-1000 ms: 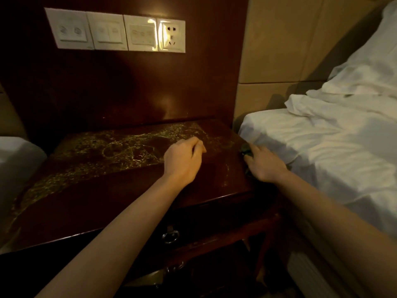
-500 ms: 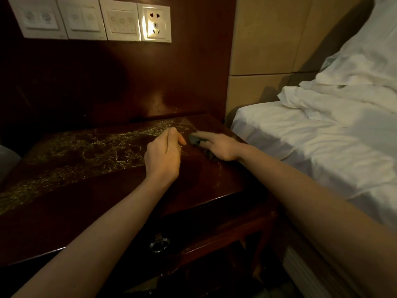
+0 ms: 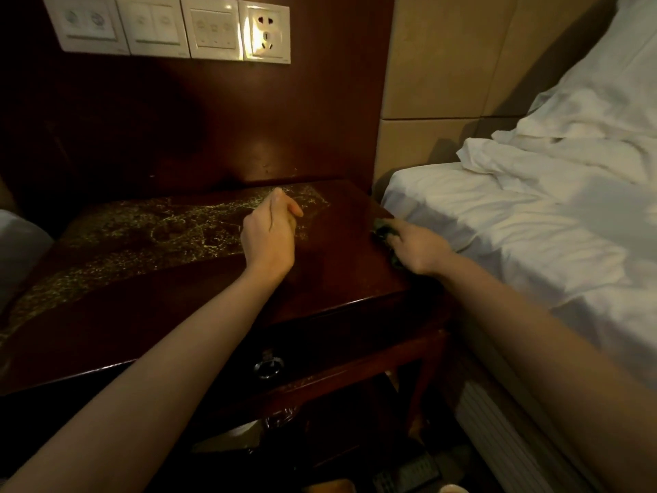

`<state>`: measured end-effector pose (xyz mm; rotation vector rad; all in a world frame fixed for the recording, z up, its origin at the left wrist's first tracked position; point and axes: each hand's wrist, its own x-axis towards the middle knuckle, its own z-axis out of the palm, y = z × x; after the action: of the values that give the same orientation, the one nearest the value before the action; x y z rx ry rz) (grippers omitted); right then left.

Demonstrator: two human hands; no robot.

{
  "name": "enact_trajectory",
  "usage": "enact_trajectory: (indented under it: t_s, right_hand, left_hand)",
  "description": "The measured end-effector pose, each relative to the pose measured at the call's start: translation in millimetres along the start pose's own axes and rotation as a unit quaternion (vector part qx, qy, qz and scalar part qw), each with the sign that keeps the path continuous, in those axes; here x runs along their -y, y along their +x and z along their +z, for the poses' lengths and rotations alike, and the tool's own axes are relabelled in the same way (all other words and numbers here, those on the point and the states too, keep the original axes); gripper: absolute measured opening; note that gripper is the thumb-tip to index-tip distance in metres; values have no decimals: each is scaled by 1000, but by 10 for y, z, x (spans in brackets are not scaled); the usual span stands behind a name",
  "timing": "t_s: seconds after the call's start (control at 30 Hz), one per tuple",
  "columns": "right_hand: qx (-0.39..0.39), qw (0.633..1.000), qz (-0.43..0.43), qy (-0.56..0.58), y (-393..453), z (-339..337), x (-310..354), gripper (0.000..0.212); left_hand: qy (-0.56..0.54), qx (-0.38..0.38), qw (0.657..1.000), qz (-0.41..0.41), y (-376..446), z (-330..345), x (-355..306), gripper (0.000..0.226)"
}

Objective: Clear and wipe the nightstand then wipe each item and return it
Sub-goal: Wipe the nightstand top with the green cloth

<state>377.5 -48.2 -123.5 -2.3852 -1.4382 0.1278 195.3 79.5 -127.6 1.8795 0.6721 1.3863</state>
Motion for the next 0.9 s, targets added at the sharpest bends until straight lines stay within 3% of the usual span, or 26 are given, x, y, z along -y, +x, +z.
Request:
enact_trajectory:
  t_s: [0.17, 0.27, 0.5, 0.67, 0.77, 0.9]
  right_hand:
    - [21, 988, -155, 2, -658, 422, 901, 41]
    - [9, 978, -209, 11, -870, 436, 993, 43]
    - [-2, 999, 28, -15, -277, 44, 56, 38]
    - [37, 995, 23, -94, 200, 17, 102, 39]
    - [47, 988, 14, -144, 548, 57, 151, 40]
    - [48, 995, -7, -85, 1153, 141, 121, 44]
  left_hand:
    - [-20, -13, 1000, 18, -20, -20, -49, 45]
    - [-49, -38, 997, 35, -31, -81, -38, 45]
    - [-49, -71, 996, 32, -11, -192, -27, 44]
    - [123, -4, 992, 2, 181, -153, -16, 38]
    - [316, 42, 945, 72, 382, -113, -26, 27]
    - [535, 110, 829, 119, 594, -95, 70, 33]
